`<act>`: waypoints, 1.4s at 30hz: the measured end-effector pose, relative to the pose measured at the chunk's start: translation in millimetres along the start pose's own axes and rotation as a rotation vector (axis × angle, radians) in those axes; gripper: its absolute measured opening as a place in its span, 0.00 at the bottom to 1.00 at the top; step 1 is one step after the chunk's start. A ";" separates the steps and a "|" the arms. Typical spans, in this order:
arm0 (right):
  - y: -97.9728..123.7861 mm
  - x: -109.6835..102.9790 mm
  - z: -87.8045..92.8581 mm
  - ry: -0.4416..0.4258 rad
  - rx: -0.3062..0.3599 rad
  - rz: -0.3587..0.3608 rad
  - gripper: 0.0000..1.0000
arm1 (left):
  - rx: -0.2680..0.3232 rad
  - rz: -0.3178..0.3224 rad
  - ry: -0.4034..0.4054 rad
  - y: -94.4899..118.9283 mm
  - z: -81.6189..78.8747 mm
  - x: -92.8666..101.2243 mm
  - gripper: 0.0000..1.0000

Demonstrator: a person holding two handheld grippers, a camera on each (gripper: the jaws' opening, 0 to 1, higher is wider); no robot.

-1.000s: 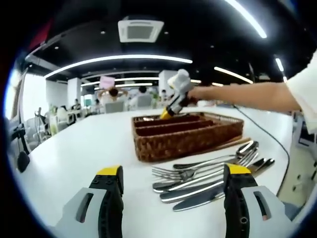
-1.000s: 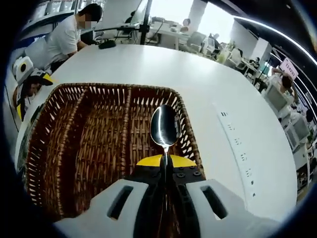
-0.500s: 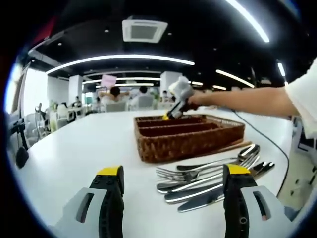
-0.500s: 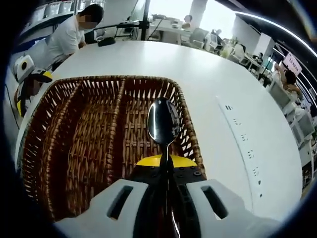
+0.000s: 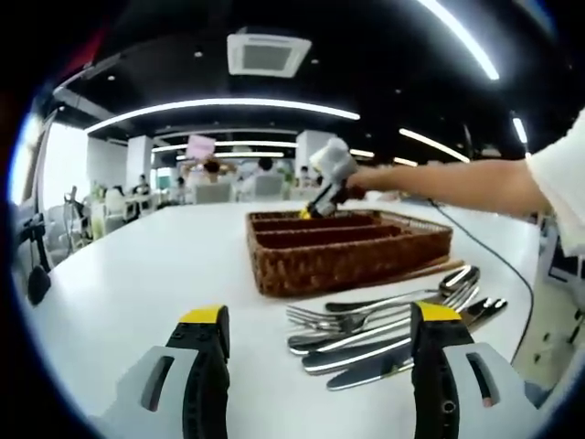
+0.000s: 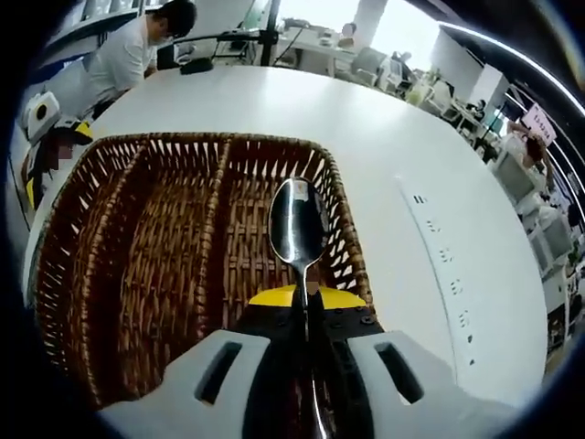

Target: Arrange the knives, forks, and spoons in their matching storage slots by inserting each utensil handle-first until every utensil is classified and aligned in the correct compartment

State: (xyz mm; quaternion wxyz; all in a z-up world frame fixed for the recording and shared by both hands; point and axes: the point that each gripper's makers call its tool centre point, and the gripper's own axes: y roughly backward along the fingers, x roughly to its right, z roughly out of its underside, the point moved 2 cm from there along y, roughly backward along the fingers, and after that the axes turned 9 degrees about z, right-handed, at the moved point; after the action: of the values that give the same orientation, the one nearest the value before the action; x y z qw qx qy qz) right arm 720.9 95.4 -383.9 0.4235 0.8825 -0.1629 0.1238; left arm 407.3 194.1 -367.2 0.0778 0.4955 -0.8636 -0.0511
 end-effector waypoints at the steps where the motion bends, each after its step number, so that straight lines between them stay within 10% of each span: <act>1: -0.4 -0.1 -0.2 -0.020 0.001 0.003 0.07 | 0.001 0.000 0.001 0.3 -0.4 -0.1 0.82; 42: 38.4 -0.9 -16.8 -0.205 0.181 0.023 0.24 | 0.030 0.018 0.000 4.1 -12.4 14.6 0.82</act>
State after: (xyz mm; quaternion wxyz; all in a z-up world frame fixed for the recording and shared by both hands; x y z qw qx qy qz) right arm 703.7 86.2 -346.8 0.3218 0.9232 -0.2036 0.0517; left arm 398.9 183.4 -353.1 0.0708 0.4888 -0.8687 -0.0372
